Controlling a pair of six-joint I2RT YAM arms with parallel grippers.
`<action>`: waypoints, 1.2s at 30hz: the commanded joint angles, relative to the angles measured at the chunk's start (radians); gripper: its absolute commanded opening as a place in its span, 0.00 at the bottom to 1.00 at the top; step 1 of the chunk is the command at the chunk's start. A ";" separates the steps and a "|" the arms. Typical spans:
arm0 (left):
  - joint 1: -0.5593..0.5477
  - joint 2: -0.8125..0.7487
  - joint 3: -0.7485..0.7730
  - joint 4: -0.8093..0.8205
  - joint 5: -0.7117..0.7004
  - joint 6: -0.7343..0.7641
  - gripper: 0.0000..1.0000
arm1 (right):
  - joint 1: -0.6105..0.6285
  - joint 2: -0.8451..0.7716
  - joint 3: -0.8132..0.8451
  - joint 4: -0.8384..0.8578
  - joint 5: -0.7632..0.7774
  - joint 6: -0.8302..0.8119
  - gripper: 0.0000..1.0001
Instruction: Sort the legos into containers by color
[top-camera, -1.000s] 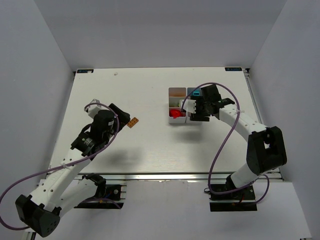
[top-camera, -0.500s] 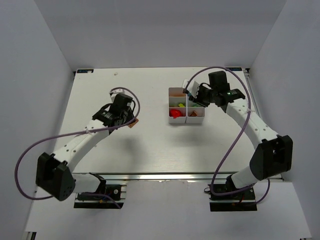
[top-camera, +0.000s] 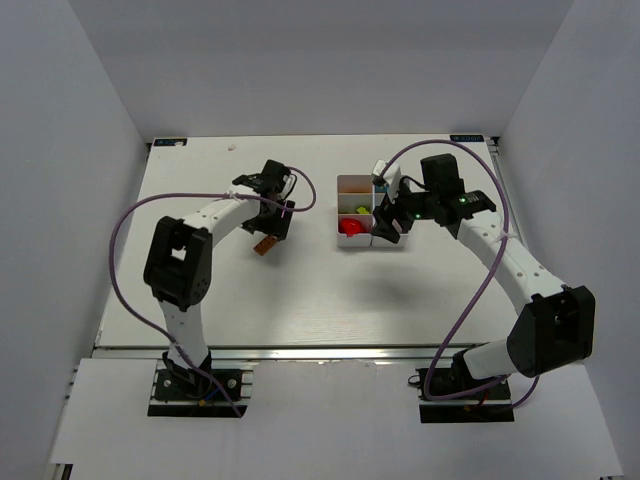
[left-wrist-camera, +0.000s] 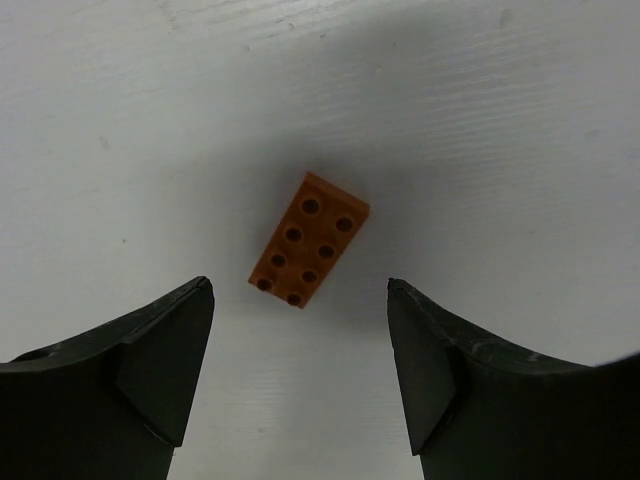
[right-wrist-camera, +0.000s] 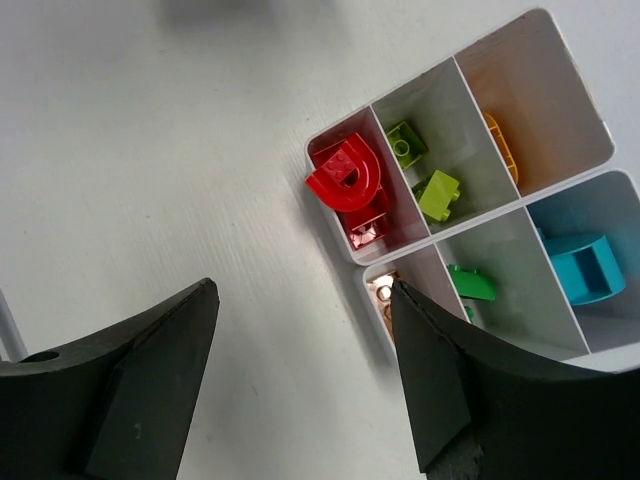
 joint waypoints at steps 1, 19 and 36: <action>0.046 0.039 0.093 -0.060 0.112 0.186 0.80 | -0.003 -0.031 -0.002 0.051 -0.046 0.056 0.75; 0.088 0.096 -0.005 0.012 0.323 0.301 0.74 | -0.043 -0.028 0.013 0.088 -0.046 0.087 0.76; 0.086 0.090 -0.145 0.164 0.164 0.214 0.50 | -0.048 -0.028 0.029 0.080 -0.046 0.095 0.76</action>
